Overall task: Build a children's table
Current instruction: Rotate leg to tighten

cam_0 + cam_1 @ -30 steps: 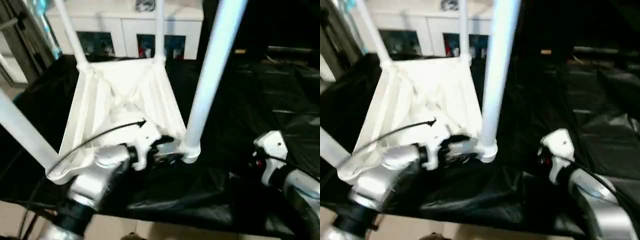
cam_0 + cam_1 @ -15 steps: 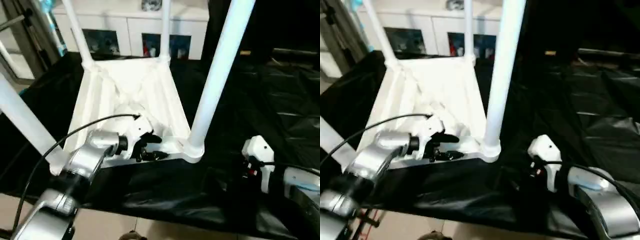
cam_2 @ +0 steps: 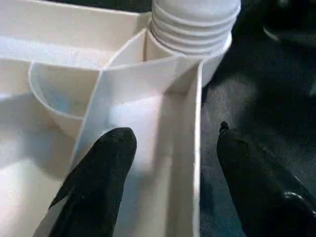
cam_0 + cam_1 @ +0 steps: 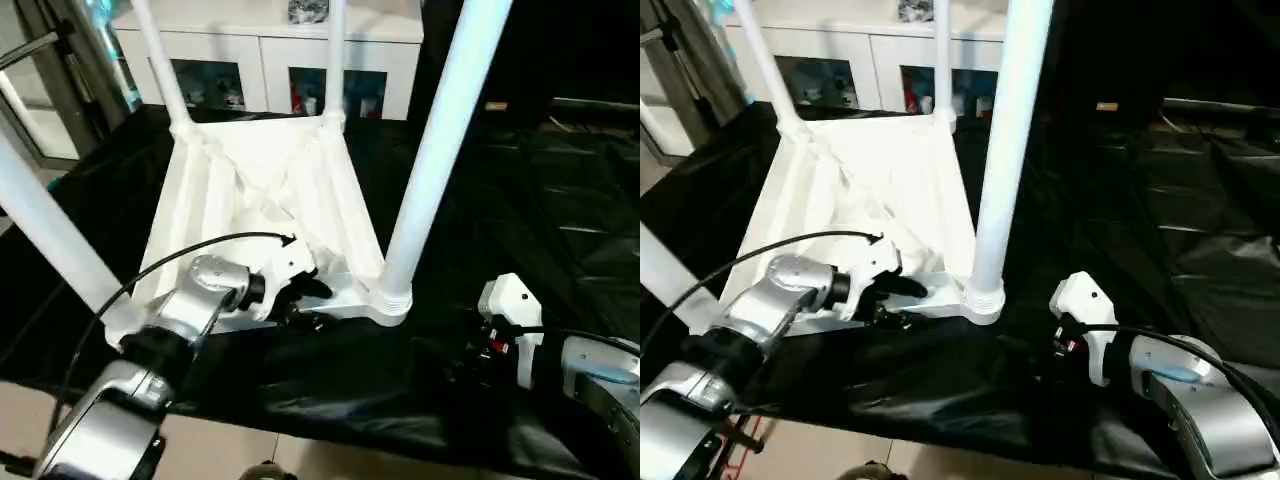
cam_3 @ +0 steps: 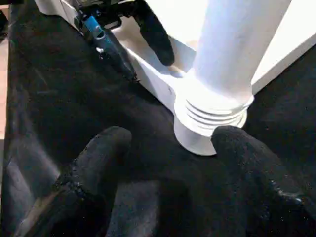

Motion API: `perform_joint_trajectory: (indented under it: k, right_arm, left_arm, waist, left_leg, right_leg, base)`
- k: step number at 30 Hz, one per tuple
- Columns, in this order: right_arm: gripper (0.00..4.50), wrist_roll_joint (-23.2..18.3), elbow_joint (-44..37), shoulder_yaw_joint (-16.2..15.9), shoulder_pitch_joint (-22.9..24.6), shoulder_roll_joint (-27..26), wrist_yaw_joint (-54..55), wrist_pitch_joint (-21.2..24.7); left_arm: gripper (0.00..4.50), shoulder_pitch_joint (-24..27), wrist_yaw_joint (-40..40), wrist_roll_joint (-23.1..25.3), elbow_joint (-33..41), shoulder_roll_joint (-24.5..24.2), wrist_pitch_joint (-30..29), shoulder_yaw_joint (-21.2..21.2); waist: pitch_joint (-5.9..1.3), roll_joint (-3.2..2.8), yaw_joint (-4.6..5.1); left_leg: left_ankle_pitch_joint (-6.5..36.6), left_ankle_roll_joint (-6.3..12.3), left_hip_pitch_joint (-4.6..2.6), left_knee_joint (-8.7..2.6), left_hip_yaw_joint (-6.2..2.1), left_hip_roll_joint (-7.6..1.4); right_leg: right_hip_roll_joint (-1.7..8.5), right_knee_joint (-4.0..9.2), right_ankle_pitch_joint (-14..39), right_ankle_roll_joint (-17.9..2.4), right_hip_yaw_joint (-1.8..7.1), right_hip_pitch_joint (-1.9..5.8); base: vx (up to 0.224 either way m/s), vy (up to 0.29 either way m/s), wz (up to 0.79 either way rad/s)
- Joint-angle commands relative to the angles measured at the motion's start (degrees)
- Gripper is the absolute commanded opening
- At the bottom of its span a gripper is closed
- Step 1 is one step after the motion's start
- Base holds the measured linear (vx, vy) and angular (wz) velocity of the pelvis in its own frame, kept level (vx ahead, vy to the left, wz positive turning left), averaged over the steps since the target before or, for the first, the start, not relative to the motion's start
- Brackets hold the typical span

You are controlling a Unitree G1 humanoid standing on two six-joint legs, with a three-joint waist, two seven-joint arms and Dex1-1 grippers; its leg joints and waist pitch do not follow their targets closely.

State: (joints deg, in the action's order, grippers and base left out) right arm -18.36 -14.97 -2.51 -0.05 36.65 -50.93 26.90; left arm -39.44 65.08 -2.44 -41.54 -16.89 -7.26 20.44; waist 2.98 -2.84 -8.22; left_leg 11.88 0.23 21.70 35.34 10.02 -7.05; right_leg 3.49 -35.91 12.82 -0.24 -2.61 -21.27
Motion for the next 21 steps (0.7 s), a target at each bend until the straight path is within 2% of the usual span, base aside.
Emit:
perform_joint_trajectory:
  k: [1, 2, 3, 4, 5, 8, 13, 17, 21]
  right_arm:
    - [3.14, 0.0, -0.3, -0.2, -0.7, 0.5, 0.1, 0.7]
    - [3.14, 0.0, -0.3, -0.2, -0.7, 0.5, 0.1, 0.7]
    - [3.14, 0.0, -0.2, -0.3, -0.6, 0.5, 0.0, 0.4]
    - [3.14, 0.1, 0.2, -0.5, -0.6, 0.4, -0.1, 0.1]
    - [3.14, 0.2, 0.5, -0.7, -0.7, 0.4, -0.1, 0.0]
    - [3.14, 0.4, 1.1, -1.2, -1.5, 0.2, -0.2, 0.1]
    - [3.14, 0.8, 2.3, -1.5, -2.5, 0.1, -0.4, -0.4]
    - [3.14, 0.9, 2.1, -1.7, -2.7, -0.1, -0.2, -0.4]
    - [3.14, 1.0, 2.2, -1.7, -2.8, -0.1, -0.2, -0.7]
  left_arm:
    - [2.96, -1.7, -0.5, 0.8, -2.0, 0.5, 0.8, -0.1]
    - [2.96, -1.7, -0.5, 0.8, -2.0, 0.5, 0.8, -0.1]
    - [2.96, -2.8, -1.5, 1.3, -4.5, 0.9, 2.1, -0.5]
    - [2.74, -3.1, -1.8, 1.3, -5.4, 1.1, 2.2, -0.7]
    - [2.74, -3.5, -1.9, 1.4, -6.4, 1.3, 2.4, -0.9]
    - [2.48, -4.3, -0.9, 1.7, -7.9, 1.5, 2.5, -1.0]
    - [2.19, -4.7, -0.3, 1.9, -9.6, 1.8, 2.9, -0.8]
    - [1.85, -4.7, 1.5, 1.8, -10.2, 1.9, 2.7, -0.6]
    - [1.52, -4.9, 1.7, 2.1, -10.7, 2.0, 2.9, -0.7]
  waist:
    - [-3.57, 0.98, -0.01]
    - [-3.6, 0.94, -0.02]
    - [-3.54, 1.49, 0.07]
    - [-3.65, 1.6, -0.04]
    - [-3.63, 1.37, -0.11]
    - [-3.55, 1.42, -0.06]
    - [-3.32, 1.29, -0.02]
    - [-3.42, 1.43, 0.0]
    - [-3.38, 1.64, -0.02]
  left_leg:
    - [7.2, 4.02, -0.98, -4.36, -2.99, -6.78]
    - [6.9, 4.14, -0.96, -4.31, -2.97, -6.79]
    - [6.6, 4.59, -0.88, -4.34, -2.94, -6.74]
    - [6.0, 4.9, -0.85, -4.21, -2.92, -6.69]
    - [5.5, 5.19, -0.81, -4.18, -2.95, -6.74]
    - [5.6, 5.37, -0.8, -4.21, -2.93, -6.75]
    - [8.2, 3.99, -0.96, -4.48, -2.95, -6.89]
    - [7.4, 4.25, -0.91, -4.51, -2.97, -6.93]
    - [7.2, 4.63, -0.85, -4.45, -2.9, -6.88]
  right_leg:
    - [7.23, 4.04, 2.1, -15.6, 3.31, 2.14]
    - [7.23, 4.0, 1.7, -15.7, 3.34, 2.13]
    - [7.1, 4.08, 1.3, -15.6, 3.28, 2.09]
    - [7.28, 3.92, 1.0, -15.5, 3.29, 2.23]
    - [7.38, 3.89, 1.0, -15.5, 3.24, 2.17]
    - [7.32, 4.06, 2.2, -15.4, 3.24, 2.06]
    - [7.44, 4.47, 6.1, -15.1, 3.38, 1.94]
    - [7.43, 4.23, 4.0, -15.3, 3.37, 1.98]
    - [7.48, 4.25, 4.0, -15.3, 3.34, 1.98]
  base:
    - [0.0, 0.0, 0.0]
    - [0.0, 0.0, 0.0]
    - [0.0, 0.0, 0.0]
    - [0.0, 0.0, 0.0]
    - [0.0, 0.0, 0.0]
    - [0.0, 0.0, 0.0]
    - [0.0, 0.0, 0.0]
    - [0.0, 0.0, 0.0]
    - [0.0, 0.0, 0.0]
